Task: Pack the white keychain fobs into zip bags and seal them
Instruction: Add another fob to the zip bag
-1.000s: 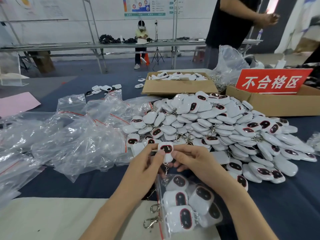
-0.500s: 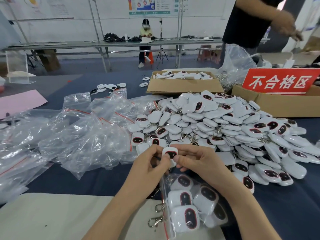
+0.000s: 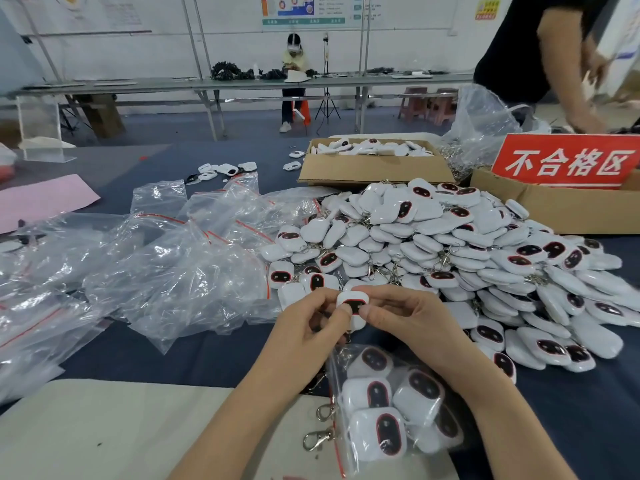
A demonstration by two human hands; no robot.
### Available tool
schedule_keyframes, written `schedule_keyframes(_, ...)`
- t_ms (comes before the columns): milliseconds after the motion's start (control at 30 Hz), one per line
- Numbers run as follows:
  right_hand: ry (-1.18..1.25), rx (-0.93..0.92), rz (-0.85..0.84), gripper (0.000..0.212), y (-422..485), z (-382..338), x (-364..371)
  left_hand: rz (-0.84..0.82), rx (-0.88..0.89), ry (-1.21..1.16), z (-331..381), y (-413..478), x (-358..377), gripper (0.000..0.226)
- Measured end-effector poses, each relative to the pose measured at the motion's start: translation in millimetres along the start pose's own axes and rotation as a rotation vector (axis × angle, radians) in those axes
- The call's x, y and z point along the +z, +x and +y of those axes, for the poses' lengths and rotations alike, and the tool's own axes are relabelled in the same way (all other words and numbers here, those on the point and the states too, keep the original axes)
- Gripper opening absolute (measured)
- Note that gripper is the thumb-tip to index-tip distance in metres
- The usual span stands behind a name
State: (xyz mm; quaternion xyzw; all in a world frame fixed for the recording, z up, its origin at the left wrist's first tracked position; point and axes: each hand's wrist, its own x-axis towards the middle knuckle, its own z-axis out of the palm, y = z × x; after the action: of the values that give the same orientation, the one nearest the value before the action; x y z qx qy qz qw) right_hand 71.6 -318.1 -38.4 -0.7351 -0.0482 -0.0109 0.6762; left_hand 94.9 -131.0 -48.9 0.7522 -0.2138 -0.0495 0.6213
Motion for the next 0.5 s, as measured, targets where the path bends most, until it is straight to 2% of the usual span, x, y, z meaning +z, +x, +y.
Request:
schedule_keyframes(167, -0.02, -0.011, 0.0, 0.019, -1.1, -0.8, 2.2, -0.011, 0.006, -0.003, -0.8, 0.1, -2.1, 0.015)
schedule_keyframes(367, -0.022, -0.008, 0.002, 0.019, -1.2, -3.0, 1.1, -0.045, 0.036, -0.004, -5.5, 1.9, -3.3, 0.018)
schedule_keyframes(500, -0.042, -0.027, 0.018, 0.024, -0.5, -2.1, 0.4, -0.055, 0.03, 0.038, -10.4, 1.4, -0.4, 0.029)
